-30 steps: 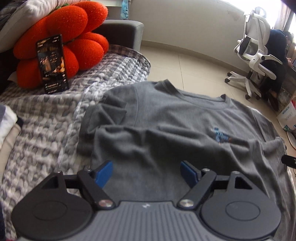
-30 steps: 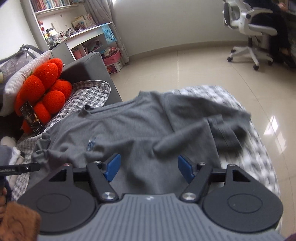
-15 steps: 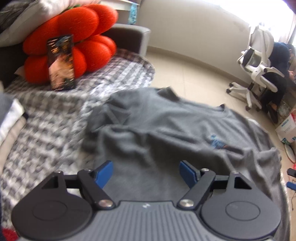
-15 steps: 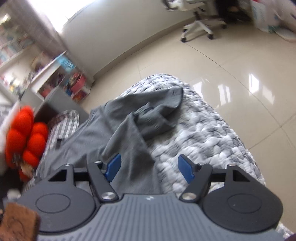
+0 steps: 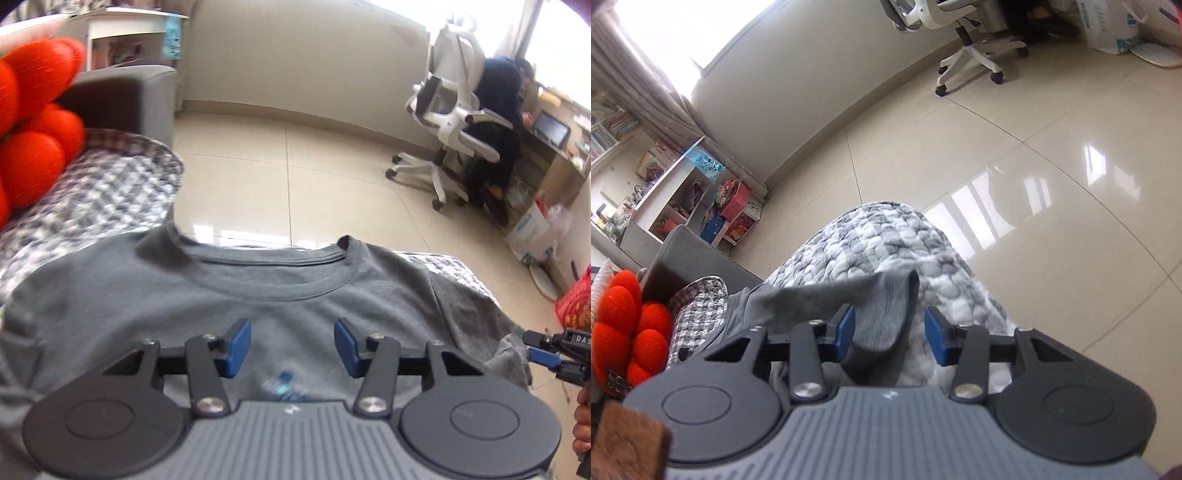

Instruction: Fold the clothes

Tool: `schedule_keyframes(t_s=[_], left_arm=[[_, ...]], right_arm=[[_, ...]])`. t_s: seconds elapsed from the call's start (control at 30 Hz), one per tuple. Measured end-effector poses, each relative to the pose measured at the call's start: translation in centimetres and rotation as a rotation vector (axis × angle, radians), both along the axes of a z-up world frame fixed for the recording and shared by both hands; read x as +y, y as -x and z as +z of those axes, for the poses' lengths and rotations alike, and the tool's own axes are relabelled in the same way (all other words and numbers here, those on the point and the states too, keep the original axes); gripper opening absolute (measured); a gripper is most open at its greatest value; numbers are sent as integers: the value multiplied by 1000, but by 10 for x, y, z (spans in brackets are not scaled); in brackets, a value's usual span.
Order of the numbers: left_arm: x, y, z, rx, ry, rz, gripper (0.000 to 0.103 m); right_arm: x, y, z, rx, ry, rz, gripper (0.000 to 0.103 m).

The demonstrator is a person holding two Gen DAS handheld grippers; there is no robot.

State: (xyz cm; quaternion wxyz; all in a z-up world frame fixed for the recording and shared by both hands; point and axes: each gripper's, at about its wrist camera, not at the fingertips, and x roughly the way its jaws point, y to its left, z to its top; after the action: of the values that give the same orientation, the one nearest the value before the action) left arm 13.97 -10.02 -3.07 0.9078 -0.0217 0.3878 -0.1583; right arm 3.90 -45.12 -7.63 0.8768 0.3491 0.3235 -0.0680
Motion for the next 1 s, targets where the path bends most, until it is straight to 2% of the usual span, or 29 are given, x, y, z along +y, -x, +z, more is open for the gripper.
schedule_keyframes(t_s=[0.07, 0.13, 0.17, 0.2, 0.23, 0.33, 0.4, 0.5, 0.63, 0.73, 0.87, 0.97, 1.0], left_arm=[[-18, -12, -7, 8, -20, -22, 47], [-30, -25, -14, 30, 1, -43, 40], [-34, -30, -17, 44, 27, -55, 34], [-37, -36, -20, 58, 54, -68, 17], [-41, -41, -22, 70, 80, -81, 8], [-57, -47, -28, 62, 129, -128, 8], [-70, -50, -30, 48, 127, -154, 8], [-87, -57, -34, 48, 134, -187, 8], [-102, -65, -39, 52, 150, -218, 8], [-103, -65, -45, 38, 125, -219, 9], [-95, -52, -42, 13, 110, -211, 11], [-87, -33, -33, -13, 93, -224, 23], [-85, -25, -29, -24, 82, -233, 35]], right_arm=[[3, -8, -3, -3, 25, 6, 30], [8, -10, -1, -23, 74, 7, 7], [11, -8, 3, -48, 108, 5, 5], [13, -5, 8, -80, 135, 2, 4], [13, -2, 13, -110, 155, -8, 4], [4, 4, 28, -168, 213, -59, 3], [-3, 2, 27, -147, 248, -82, 3], [-6, -10, 9, -71, 282, -65, 3], [-7, -18, -6, -65, 279, -57, 3], [-8, -22, -1, -89, 275, -64, 3], [-7, -29, -2, -67, 250, -20, 4], [-3, -23, 1, -68, 224, 15, 13], [-2, -19, 3, -71, 214, 20, 14]])
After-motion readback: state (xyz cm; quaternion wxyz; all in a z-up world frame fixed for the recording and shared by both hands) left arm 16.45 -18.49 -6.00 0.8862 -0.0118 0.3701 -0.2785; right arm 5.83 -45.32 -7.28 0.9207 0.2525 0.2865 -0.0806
